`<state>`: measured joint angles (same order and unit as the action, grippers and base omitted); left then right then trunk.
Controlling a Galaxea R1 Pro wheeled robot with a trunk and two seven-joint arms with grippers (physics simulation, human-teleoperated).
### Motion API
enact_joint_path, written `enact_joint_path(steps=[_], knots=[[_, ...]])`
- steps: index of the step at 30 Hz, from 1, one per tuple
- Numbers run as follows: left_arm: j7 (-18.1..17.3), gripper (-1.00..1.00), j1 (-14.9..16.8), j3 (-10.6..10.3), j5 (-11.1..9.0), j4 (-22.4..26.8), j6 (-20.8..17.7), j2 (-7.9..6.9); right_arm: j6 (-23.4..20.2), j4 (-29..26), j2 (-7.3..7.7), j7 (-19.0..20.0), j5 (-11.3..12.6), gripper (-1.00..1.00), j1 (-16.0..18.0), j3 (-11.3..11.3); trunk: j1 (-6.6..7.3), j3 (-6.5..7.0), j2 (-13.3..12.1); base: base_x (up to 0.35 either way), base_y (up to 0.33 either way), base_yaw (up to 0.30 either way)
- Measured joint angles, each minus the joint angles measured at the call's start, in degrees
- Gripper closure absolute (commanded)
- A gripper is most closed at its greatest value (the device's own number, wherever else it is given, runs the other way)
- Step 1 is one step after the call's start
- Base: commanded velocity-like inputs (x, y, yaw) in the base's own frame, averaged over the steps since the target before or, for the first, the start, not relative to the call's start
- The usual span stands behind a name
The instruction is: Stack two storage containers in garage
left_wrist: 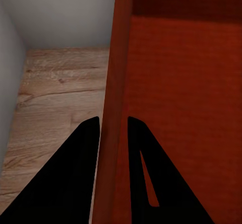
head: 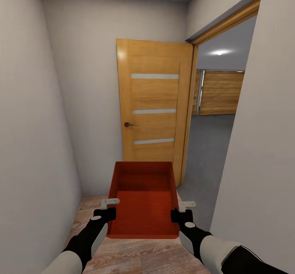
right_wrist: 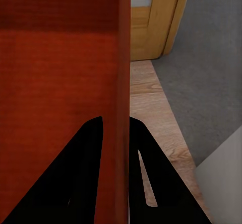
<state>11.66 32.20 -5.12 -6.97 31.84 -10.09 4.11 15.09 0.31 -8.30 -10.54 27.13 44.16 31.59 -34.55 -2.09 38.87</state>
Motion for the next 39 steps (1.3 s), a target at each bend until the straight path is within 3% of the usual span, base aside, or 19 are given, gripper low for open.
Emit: enact_joint_path(steps=[15, 39], knots=[[0.0, 1.0, 0.0, -0.1, 0.0, 0.0, 0.0, -0.03, 0.1, 0.0, -0.01, 0.0, -0.1, 1.0, 0.0, -0.1, 0.02, 0.0, 0.0, 0.232, 0.052, -0.023], [-0.1, 1.0, 0.0, 0.0, 0.0, 0.0, 0.0, -0.01, 0.1, 0.0, -0.02, 0.0, 0.0, 1.0, 0.0, 0.0, 0.02, 0.0, 0.0, 0.271, 0.205, -0.252]])
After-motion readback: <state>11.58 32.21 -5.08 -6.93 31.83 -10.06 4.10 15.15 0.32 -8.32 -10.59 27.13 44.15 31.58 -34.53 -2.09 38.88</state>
